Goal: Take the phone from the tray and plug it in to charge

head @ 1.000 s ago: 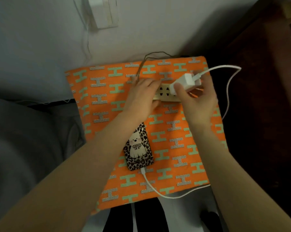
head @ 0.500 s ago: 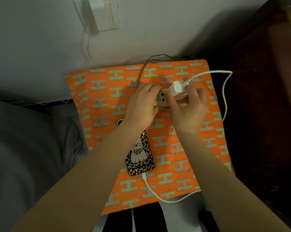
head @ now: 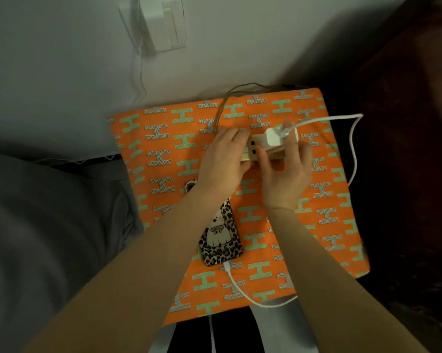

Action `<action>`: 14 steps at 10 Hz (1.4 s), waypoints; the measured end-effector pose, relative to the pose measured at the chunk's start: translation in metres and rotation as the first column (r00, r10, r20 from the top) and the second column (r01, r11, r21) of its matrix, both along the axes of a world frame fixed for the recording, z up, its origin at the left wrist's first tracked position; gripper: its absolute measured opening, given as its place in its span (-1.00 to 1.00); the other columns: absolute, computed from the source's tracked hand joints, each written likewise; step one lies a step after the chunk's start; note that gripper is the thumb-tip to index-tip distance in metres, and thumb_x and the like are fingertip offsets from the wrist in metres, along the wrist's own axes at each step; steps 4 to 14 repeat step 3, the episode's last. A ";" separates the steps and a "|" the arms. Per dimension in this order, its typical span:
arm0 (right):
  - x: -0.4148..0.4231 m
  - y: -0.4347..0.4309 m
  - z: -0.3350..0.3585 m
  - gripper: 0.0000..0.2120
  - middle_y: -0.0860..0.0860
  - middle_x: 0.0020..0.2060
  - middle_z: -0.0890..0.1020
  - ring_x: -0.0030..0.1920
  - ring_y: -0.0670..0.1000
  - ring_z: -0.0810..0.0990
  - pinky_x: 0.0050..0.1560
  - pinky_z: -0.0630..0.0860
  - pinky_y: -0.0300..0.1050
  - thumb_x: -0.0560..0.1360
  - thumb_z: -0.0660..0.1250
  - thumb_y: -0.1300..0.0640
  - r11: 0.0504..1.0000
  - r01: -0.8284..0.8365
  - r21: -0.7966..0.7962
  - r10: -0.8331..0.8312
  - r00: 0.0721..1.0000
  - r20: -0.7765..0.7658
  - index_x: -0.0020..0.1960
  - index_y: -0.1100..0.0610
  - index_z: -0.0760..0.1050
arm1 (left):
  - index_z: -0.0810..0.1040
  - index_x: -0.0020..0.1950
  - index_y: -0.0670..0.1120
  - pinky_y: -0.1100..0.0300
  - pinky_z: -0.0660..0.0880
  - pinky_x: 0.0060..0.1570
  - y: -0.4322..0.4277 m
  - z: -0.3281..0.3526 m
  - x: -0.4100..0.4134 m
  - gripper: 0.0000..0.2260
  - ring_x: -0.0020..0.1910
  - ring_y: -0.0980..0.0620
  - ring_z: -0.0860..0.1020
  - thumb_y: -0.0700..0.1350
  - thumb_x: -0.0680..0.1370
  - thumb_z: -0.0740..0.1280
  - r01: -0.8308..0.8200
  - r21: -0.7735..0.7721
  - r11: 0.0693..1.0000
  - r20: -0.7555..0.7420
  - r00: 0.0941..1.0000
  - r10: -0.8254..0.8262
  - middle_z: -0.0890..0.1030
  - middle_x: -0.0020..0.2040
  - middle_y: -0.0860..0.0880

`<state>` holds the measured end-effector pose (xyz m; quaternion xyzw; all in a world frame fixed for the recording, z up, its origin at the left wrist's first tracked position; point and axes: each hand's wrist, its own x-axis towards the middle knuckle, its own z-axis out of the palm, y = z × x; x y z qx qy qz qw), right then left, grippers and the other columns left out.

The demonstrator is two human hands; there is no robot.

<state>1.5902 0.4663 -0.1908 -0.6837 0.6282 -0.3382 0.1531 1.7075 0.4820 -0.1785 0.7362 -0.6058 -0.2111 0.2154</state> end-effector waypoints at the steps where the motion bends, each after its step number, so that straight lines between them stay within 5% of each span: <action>1: -0.004 0.002 0.002 -0.44 0.11 -0.01 0.55 -0.08 -0.04 0.50 -0.20 0.38 -0.30 0.43 0.46 -0.02 0.999 -0.022 0.034 0.022 1.000 -0.009 0.37 0.07 0.42 | 0.46 0.30 -0.15 0.06 0.39 0.21 0.002 0.000 -0.001 -0.49 0.27 -0.10 0.45 -0.17 0.37 0.45 -0.006 -0.006 1.000 0.000 1.000 0.006 0.54 0.24 -0.11; 3: -0.016 0.000 0.040 -0.48 0.11 0.03 0.54 -0.10 -0.12 0.44 -0.22 0.46 -0.27 0.45 0.45 0.07 0.970 -0.180 0.164 0.182 0.983 0.001 0.36 0.10 0.41 | 0.33 0.39 -0.11 0.03 0.38 0.27 0.002 0.023 0.000 -0.43 0.35 -0.09 0.37 -0.11 0.42 0.42 0.074 0.129 0.989 0.029 0.996 -0.079 0.45 0.34 -0.10; 14: -0.016 0.000 0.040 -0.48 0.11 0.03 0.54 -0.10 -0.12 0.44 -0.22 0.46 -0.27 0.45 0.45 0.07 0.970 -0.180 0.164 0.182 0.983 0.001 0.36 0.10 0.41 | 0.33 0.39 -0.11 0.03 0.38 0.27 0.002 0.023 0.000 -0.43 0.35 -0.09 0.37 -0.11 0.42 0.42 0.074 0.129 0.989 0.029 0.996 -0.079 0.45 0.34 -0.10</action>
